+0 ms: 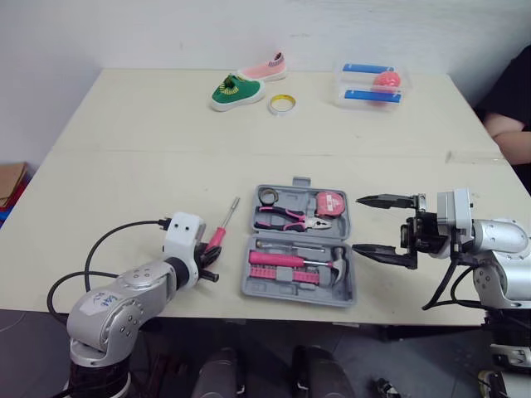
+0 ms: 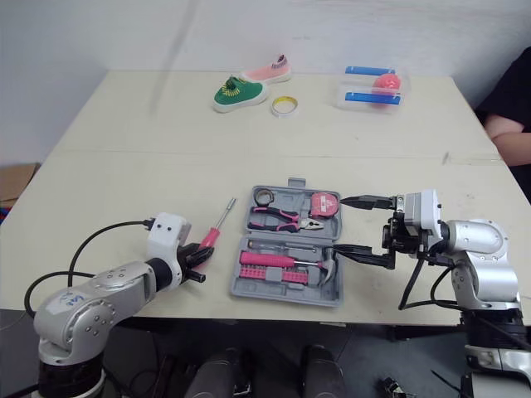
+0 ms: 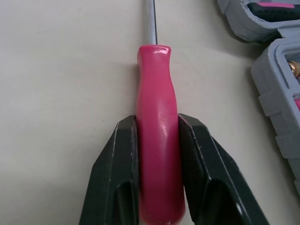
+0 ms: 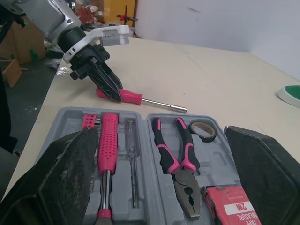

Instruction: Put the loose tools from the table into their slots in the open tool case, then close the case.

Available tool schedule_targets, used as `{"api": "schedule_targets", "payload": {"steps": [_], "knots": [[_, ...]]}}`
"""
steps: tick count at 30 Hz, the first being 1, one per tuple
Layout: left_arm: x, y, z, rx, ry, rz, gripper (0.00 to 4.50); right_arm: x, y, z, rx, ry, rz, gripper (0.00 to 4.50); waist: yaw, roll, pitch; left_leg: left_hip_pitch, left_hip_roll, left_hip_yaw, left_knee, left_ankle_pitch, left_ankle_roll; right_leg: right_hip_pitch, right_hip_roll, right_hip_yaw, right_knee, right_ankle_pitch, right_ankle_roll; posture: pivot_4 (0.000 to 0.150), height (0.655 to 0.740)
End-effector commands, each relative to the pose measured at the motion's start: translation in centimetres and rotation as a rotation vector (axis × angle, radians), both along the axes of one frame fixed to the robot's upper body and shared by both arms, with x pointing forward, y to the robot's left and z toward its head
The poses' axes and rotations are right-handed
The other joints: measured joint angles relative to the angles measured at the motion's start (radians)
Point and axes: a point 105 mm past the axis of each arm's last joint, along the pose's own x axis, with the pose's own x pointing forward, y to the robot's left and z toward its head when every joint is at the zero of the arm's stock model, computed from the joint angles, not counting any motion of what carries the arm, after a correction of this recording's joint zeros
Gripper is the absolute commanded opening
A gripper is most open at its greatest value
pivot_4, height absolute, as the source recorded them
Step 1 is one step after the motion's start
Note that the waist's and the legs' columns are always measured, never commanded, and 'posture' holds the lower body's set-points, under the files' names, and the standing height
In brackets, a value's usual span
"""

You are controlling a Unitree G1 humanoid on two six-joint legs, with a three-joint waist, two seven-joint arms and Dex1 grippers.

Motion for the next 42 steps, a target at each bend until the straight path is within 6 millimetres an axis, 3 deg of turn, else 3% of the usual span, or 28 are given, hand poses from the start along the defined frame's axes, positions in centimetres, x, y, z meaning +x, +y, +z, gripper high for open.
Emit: {"api": "schedule_targets", "payload": {"steps": [1,5,7,11,14,17,20,25,30,34,42], "knots": [[0.4,2.8,0.2,0.039,-0.042,0.065,0.53,-0.3,-0.1,0.8,0.009,-0.038,-0.002,4.5,-0.005,0.0,0.0,0.0,0.0,0.0,0.0,0.0,0.0,0.0,0.0,0.0,0.0,0.0,0.0,0.15,0.74],[0.9,2.6,5.4,0.049,-0.312,-0.167,0.53,-0.5,-0.8,0.6,-0.02,-0.043,-0.029,4.5,-0.003,0.0,0.0,0.0,0.002,0.0,-0.001,0.001,-0.002,-0.002,0.002,-0.001,0.001,-0.001,-0.002,0.15,0.74],[0.2,1.6,6.3,0.101,-0.364,-0.368,0.53,-0.8,-1.3,0.0,-0.054,-0.027,-0.029,4.5,0.001,0.0,0.0,-0.002,0.002,0.0,-0.002,-0.001,-0.005,-0.003,0.002,-0.002,0.0,-0.001,-0.003,0.15,0.74],[-2.3,-1.8,7.6,0.126,-0.416,-0.854,0.53,-1.3,-2.5,-0.7,-0.11,-0.011,-0.042,4.5,0.003,0.0,0.0,-0.003,-0.001,0.001,-0.002,-0.004,-0.003,-0.003,-0.002,-0.007,-0.002,-0.001,-0.003,0.15,0.74],[-3.5,-3.6,8.3,0.084,-0.406,-1.052,0.53,-1.5,-2.9,-1.1,-0.133,0.006,-0.052,4.5,-0.001,0.0,0.0,-0.004,-0.001,0.002,-0.001,-0.005,-0.001,-0.003,-0.002,-0.009,-0.004,0.0,-0.001,0.15,0.74],[-5.0,-5.6,7.2,0.112,-0.288,-1.266,0.53,-2.2,-3.3,-1.8,-0.154,0.035,-0.056,4.5,-0.002,0.001,0.0,-0.004,0.0,0.001,-0.002,-0.002,0.004,-0.002,0.0,-0.009,-0.004,0.0,-0.001,0.15,0.74],[-3.9,-6.7,5.9,0.187,-0.235,-1.271,0.53,-2.6,-3.5,-1.9,-0.15,0.041,-0.065,4.5,-0.001,0.0,0.0,-0.003,0.0,0.002,-0.001,-0.001,0.004,-0.002,0.002,-0.009,-0.003,0.0,-0.001,0.15,0.74],[-4.0,-8.7,3.6,0.181,-0.088,-1.29,0.53,-3.9,-4.1,-2.5,-0.149,0.066,-0.091,4.5,0.0,0.0,0.001,-0.002,-0.001,0.001,0.001,0.001,0.005,-0.001,0.003,-0.009,0.0,0.001,0.0,0.15,0.74],[-3.0,-10.2,2.8,0.222,-0.069,-1.243,0.53,-4.9,-4.3,-3.1,-0.136,0.092,-0.112,4.5,0.006,-0.001,0.001,-0.003,-0.002,0.0,0.002,0.001,0.006,0.0,0.002,-0.009,-0.001,0.001,0.001,0.15,0.74],[-3.4,-10.3,1.9,0.259,-0.016,-1.276,0.53,-5.3,-4.6,-3.4,-0.135,0.097,-0.13,4.5,0.003,-0.001,0.001,-0.003,-0.001,0.0,0.002,0.001,0.006,0.0,0.001,-0.009,-0.001,0.001,0.001,0.15,0.74],[-2.1,-10.3,1.9,0.313,-0.013,-1.234,0.53,-5.2,-4.3,-3.6,-0.126,0.094,-0.145,4.5,0.004,-0.001,0.001,-0.003,-0.001,-0.002,0.004,0.001,0.006,0.001,0.0,-0.01,0.0,0.001,0.001,0.15,0.74]]}}
